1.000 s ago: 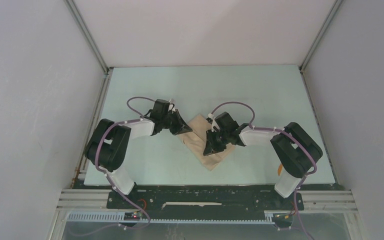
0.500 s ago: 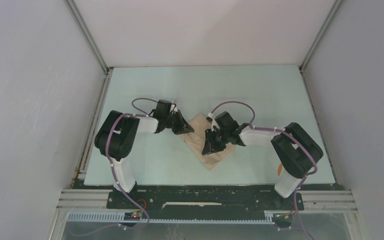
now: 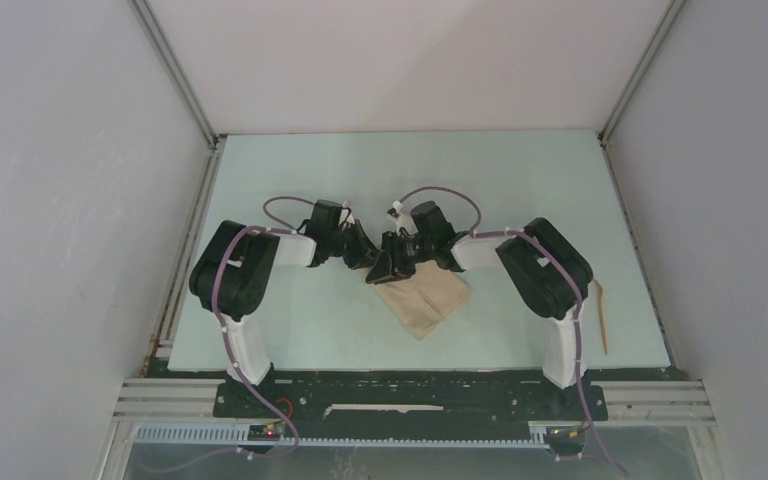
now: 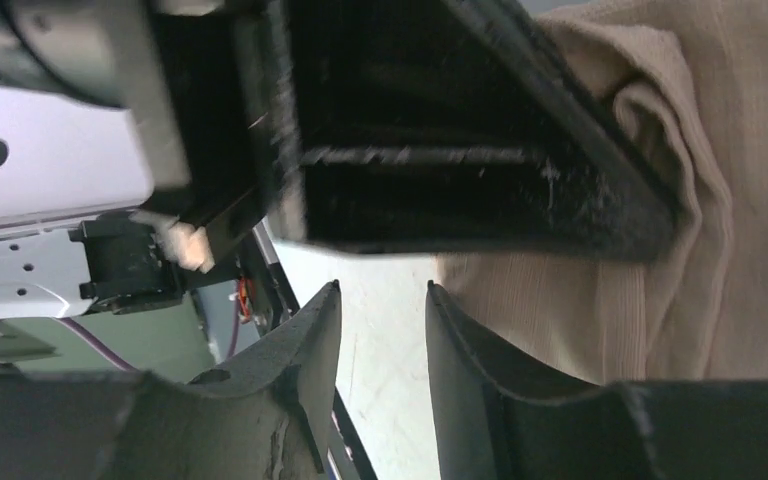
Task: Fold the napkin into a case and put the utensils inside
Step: Smooth out the 2/3-rectangle-folded napkin at the center of the board.
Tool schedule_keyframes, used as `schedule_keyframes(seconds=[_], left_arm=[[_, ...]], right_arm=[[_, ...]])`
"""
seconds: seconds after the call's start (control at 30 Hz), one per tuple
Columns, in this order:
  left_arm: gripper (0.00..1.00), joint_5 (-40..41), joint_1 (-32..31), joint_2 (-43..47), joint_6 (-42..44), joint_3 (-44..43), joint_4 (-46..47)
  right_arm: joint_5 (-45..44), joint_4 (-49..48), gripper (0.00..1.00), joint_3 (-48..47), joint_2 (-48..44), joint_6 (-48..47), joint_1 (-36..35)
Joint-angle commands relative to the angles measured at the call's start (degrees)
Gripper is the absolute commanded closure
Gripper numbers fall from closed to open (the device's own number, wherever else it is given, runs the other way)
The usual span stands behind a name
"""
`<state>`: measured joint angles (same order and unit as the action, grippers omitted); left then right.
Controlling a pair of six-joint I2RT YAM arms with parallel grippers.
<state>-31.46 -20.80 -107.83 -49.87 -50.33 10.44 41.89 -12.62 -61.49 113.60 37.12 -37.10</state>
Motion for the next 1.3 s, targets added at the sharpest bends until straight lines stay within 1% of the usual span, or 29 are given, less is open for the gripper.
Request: schedule_keyframes(seconds=[0.0,0.1,0.17,0.27,0.63,0.8,0.97,1.13,1.27], left_arm=[[1.00,3.10,0.66,-2.02,2.49,1.08,0.53],[1.00,2.93,0.76,-2.44,2.49,0.89,0.55],[1.00,2.72,0.88,-2.82,2.49,0.78,0.55],[1.00,2.47,1.18,-3.24,2.41,0.67,0.55],[1.00,2.32,1.87,-3.85,2.76,0.34,0.28],[1.00,2.13,1.84,-4.12,2.76,0.06,0.07],[1.00,2.35,1.90,-3.90,3.06,-0.37,-0.58],[1.00,2.35,1.90,-4.01,3.26,-0.71,-1.00],[1.00,2.46,1.81,-3.37,4.04,-1.13,-2.26]], right_arm=[[7.80,-8.22,0.57,-3.78,5.31,5.41,0.68],[8.87,-6.51,0.58,-4.09,6.92,4.46,1.09],[9.28,-2.73,0.59,-3.99,7.27,2.01,1.07],[9.87,-1.10,0.59,-0.80,5.96,0.15,1.19],[13.00,-0.10,0.59,13.66,-3.66,-3.02,2.61],[12.90,2.53,0.59,19.45,-8.70,-5.49,2.91],[11.25,5.68,0.58,25.11,-13.14,-8.70,3.28],[10.52,6.98,0.58,29.56,-15.94,-9.56,3.78],[7.68,13.05,0.58,31.20,-21.84,-10.96,4.03]])
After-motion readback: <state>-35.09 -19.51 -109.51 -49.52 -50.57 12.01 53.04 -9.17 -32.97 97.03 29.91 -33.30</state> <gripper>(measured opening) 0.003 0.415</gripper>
